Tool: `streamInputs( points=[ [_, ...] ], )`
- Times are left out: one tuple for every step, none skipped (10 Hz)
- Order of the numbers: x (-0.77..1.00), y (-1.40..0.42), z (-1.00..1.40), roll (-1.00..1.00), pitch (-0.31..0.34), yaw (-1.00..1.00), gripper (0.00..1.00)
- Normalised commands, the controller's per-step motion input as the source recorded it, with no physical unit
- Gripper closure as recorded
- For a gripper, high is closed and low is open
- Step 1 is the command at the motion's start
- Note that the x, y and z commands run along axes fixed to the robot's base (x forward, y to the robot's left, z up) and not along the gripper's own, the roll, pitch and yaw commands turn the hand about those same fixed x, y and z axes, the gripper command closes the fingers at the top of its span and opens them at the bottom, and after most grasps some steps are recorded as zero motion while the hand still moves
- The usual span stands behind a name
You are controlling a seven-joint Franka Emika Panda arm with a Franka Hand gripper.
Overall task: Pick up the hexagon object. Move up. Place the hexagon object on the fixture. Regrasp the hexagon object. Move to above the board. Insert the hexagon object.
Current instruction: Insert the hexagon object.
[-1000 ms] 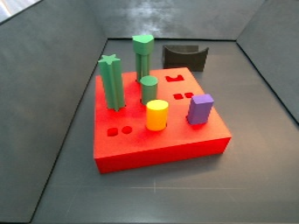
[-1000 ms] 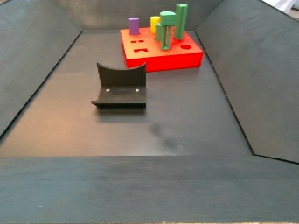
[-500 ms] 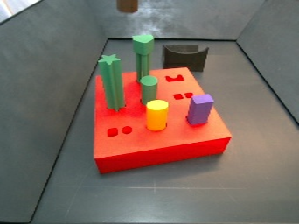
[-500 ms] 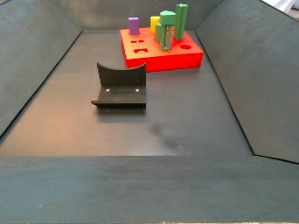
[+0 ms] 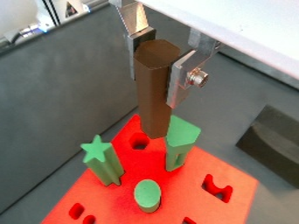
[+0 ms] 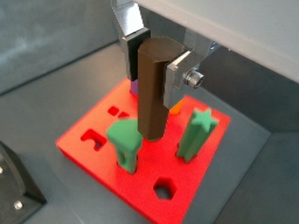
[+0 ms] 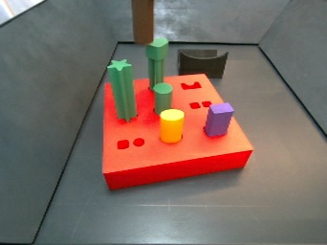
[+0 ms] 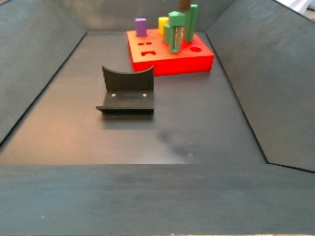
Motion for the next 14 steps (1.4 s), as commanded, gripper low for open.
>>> streamInputs(
  points=[
    [0.00, 0.00, 0.00, 0.02, -0.016, 0.00, 1.00],
    [0.00, 0.00, 0.00, 0.00, 0.010, 0.00, 1.00],
    [-0.11, 0.00, -0.06, 0.00, 0.000, 0.00, 1.00],
    [-0.33, 0.08, -0.53, 0.00, -0.050, 0.00, 1.00],
    [-0.62, 0.02, -0.78, -0.02, -0.131, 0.00, 1.00],
    [-0.40, 0.02, -0.89, -0.06, -0.106, 0.00, 1.00],
    [-0.31, 0.03, -0.85, -0.09, -0.111, 0.00, 1.00],
    [-0.22, 0.01, -0.67, -0.09, -0.080, 0.00, 1.00],
    [0.00, 0.00, 0.00, 0.00, -0.003, 0.00, 1.00],
    [-0.12, 0.00, -0.31, -0.03, -0.120, 0.00, 1.00],
    [0.00, 0.02, -0.71, -0.06, -0.054, 0.01, 1.00],
    [0.03, 0.02, -0.90, -0.10, -0.070, 0.01, 1.00],
    [0.00, 0.04, -1.00, -0.06, -0.057, 0.03, 1.00],
    [0.11, 0.09, -0.97, -0.09, -0.043, 0.05, 1.00]
  ],
)
